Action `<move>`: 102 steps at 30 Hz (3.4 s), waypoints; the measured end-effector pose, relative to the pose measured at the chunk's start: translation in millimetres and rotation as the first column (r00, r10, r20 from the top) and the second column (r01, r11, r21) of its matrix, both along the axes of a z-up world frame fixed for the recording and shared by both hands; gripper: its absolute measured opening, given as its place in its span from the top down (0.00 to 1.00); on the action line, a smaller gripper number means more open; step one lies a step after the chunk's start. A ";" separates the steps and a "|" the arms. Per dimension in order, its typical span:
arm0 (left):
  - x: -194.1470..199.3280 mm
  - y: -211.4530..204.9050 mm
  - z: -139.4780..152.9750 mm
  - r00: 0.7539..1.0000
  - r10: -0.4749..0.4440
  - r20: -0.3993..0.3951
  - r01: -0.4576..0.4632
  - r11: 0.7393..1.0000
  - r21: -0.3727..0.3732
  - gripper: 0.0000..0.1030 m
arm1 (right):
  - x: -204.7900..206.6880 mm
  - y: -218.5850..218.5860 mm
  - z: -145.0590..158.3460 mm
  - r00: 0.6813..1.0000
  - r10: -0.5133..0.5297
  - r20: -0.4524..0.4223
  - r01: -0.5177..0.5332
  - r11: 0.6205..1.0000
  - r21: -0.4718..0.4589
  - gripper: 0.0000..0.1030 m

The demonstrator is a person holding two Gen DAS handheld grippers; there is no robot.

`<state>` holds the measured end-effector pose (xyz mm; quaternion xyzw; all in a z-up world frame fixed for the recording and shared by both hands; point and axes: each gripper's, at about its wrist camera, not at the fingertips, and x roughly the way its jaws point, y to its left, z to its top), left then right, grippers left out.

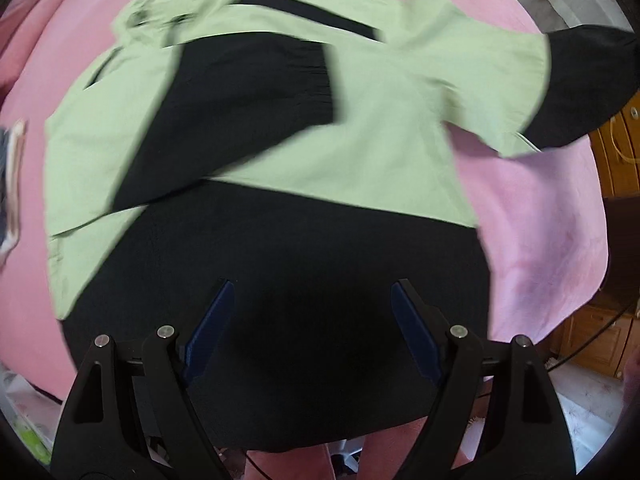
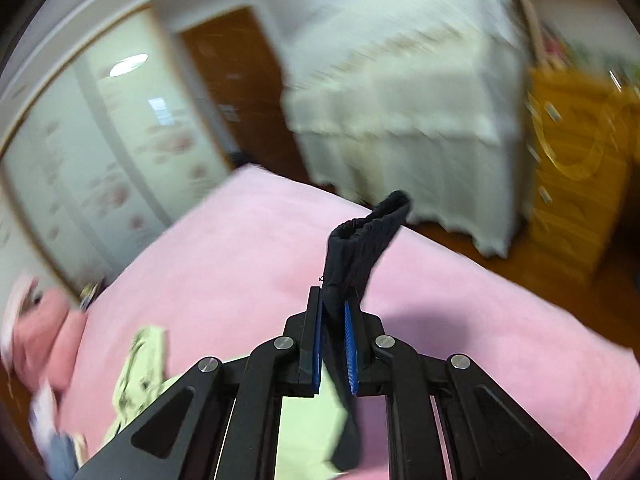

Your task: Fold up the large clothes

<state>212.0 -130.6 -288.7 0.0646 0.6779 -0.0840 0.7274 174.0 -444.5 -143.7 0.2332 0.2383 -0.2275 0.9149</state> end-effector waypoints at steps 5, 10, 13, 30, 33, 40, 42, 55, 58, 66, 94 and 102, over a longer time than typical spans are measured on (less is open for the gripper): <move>22.7 91.8 30.3 0.996 0.053 0.075 -0.053 0.999 -0.008 0.24 | 65.5 133.0 14.1 0.977 0.211 0.038 -0.204 0.970 -0.133 0.91; 39.1 182.9 40.4 0.986 0.122 0.117 -0.129 0.990 0.053 0.24 | 137.7 246.8 -31.1 0.938 0.344 -0.042 -0.346 0.935 -0.082 0.91; 40.9 224.2 34.0 0.980 0.177 0.089 -0.183 0.982 0.057 0.24 | 176.1 306.8 -78.0 0.883 0.425 -0.202 -0.440 0.898 -0.034 0.90; 69.5 199.8 -19.9 0.978 0.207 -0.007 -0.208 0.977 -0.040 0.24 | 141.8 363.4 -173.6 0.689 0.539 -0.484 -0.607 0.795 0.022 0.20; 80.6 175.3 -27.4 0.979 0.206 -0.006 -0.206 0.976 -0.071 0.24 | 101.7 327.7 -173.2 0.710 0.513 -0.483 -0.563 0.825 0.047 0.20; 106.5 134.7 -60.8 0.936 0.350 -0.041 -0.351 0.919 -0.181 0.24 | 30.0 247.3 -190.5 0.759 0.362 -0.541 -0.397 0.916 0.056 0.20; 112.5 129.4 -71.8 0.906 0.419 -0.054 -0.421 0.886 -0.194 0.24 | 17.1 224.3 -195.3 0.782 0.337 -0.524 -0.360 0.931 0.061 0.20; 143.0 46.0 -80.9 0.874 0.457 0.167 -0.453 0.889 -0.066 0.64 | 43.5 135.8 -226.0 0.757 0.462 -0.463 -0.498 0.866 0.049 0.20; 146.7 24.3 -72.5 0.872 0.417 0.257 -0.435 0.900 0.017 0.79 | 47.3 126.5 -228.5 0.729 0.508 -0.459 -0.562 0.827 0.023 0.20; 145.2 45.7 4.4 0.746 0.487 0.453 -0.490 0.863 -0.122 0.92 | 64.0 120.8 -241.7 0.736 0.505 -0.450 -0.567 0.824 -0.003 0.20; 140.1 231.4 -58.0 0.646 0.621 0.444 -0.725 0.682 0.101 0.93 | 82.7 134.4 -219.2 0.620 0.638 -0.456 -0.734 0.677 -0.051 0.41; 162.9 224.3 -41.6 0.700 0.502 0.508 -0.623 0.776 0.092 0.93 | 87.3 146.7 -206.0 0.636 0.651 -0.414 -0.714 0.700 0.004 0.80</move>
